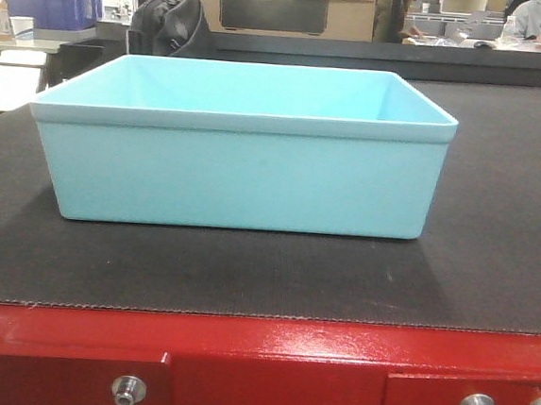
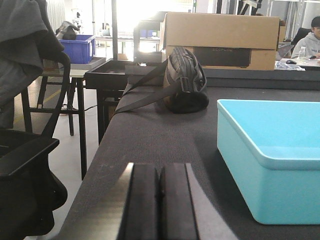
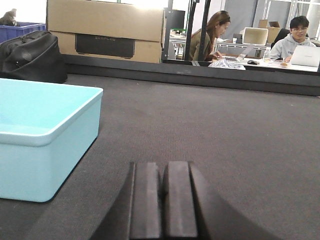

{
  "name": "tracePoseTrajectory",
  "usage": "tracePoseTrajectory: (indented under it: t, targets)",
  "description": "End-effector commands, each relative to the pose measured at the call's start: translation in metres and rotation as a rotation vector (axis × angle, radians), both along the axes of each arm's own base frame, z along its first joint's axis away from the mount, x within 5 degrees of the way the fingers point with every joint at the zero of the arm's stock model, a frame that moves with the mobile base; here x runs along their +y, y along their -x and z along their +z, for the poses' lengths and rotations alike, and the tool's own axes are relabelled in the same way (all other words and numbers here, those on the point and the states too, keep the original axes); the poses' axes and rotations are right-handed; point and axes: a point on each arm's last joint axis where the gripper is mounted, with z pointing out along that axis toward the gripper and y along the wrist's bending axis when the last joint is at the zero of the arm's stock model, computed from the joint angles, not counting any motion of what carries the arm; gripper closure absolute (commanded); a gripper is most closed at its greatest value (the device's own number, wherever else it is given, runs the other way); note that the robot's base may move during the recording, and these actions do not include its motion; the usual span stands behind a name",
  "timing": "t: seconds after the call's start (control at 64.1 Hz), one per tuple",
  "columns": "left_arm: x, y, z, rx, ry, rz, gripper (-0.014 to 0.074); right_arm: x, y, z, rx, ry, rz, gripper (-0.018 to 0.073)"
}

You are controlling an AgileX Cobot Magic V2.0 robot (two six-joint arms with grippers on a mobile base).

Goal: Fetch blue bin and place on conveyor start

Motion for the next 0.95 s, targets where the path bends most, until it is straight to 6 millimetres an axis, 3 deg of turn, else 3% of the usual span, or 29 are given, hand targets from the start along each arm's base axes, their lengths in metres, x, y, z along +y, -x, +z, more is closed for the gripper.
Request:
tracePoseTrajectory:
  t: [0.0,0.936]
  targets:
    - [0.0001,0.0007,0.0014,-0.017,-0.008,0.002,0.0707,-0.0002,0.0004,0.0017,-0.02,0.004,-0.005,0.0726]
    - [0.0001,0.0007,0.0014,-0.017,-0.008,0.002,0.0707,-0.0002,0.0004,0.0017,-0.02,0.004,-0.005,0.0726]
